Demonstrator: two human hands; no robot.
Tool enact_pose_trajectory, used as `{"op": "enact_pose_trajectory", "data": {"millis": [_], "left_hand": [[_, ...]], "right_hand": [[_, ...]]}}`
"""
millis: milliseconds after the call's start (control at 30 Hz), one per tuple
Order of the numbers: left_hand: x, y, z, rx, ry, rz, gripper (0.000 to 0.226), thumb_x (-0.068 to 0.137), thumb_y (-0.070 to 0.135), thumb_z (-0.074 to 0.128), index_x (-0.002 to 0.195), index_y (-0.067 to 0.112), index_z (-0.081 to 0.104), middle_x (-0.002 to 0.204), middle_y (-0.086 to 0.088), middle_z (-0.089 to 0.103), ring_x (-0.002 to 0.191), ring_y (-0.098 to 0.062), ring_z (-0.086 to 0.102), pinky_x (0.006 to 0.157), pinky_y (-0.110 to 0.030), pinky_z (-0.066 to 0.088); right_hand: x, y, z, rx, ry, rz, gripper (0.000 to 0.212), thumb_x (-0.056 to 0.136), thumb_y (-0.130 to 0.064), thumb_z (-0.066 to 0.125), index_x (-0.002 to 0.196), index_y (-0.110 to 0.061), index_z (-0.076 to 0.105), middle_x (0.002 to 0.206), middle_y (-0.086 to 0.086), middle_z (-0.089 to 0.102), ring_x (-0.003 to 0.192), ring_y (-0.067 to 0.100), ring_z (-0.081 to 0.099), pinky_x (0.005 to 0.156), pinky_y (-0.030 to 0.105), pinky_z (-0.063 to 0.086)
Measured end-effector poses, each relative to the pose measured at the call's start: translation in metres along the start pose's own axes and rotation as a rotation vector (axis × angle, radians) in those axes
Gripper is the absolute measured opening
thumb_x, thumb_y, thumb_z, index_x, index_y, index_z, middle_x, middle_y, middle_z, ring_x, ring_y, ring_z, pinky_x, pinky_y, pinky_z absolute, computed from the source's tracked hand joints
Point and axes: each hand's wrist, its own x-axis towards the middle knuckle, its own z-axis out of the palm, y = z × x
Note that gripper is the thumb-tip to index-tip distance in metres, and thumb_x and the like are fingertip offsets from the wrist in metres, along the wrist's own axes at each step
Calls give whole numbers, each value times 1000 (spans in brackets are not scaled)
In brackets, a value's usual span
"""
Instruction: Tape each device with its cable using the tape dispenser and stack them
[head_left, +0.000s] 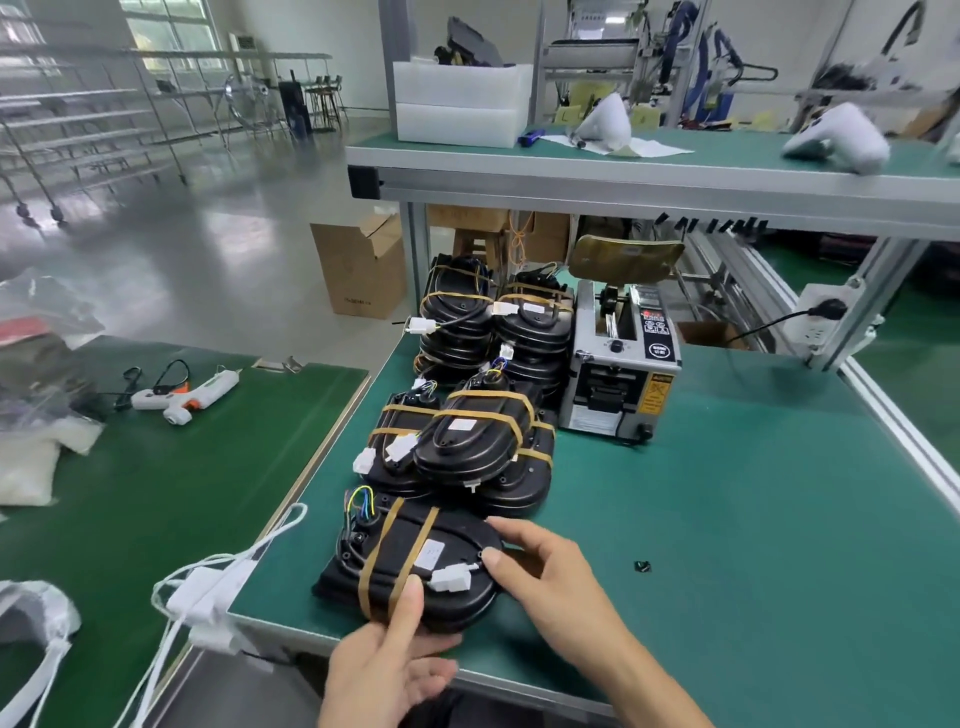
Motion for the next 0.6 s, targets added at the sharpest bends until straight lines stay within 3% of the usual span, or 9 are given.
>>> {"op": "enact_pose_trajectory", "data": {"millis": [133, 433, 600], "left_hand": [[1, 10, -11, 223, 4, -17, 77, 91, 69, 65, 96, -7, 76, 79, -22, 80, 50, -27, 65, 46, -28, 48], [-1, 14, -11, 423, 53, 20, 76, 91, 69, 67, 71, -3, 80, 68, -18, 78, 56, -31, 74, 58, -29, 55], [-10, -7, -2, 553, 137, 103, 74, 95, 67, 63, 50, 10, 76, 58, -11, 74, 52, -16, 71, 71, -32, 51]], "right_hand": [[5, 3, 3, -37, 0, -23, 37, 98, -34, 69, 135, -33, 65, 125, -26, 71, 120, -4, 64, 104, 19, 47], [1, 5, 3, -63, -4, -25, 39, 101, -29, 67, 139, -30, 63, 126, -25, 70, 121, -6, 63, 107, 19, 47], [-2, 8, 2, -51, 9, 5, 42, 99, -30, 70, 140, -28, 63, 126, -22, 71, 118, -6, 64, 109, 24, 48]]}}
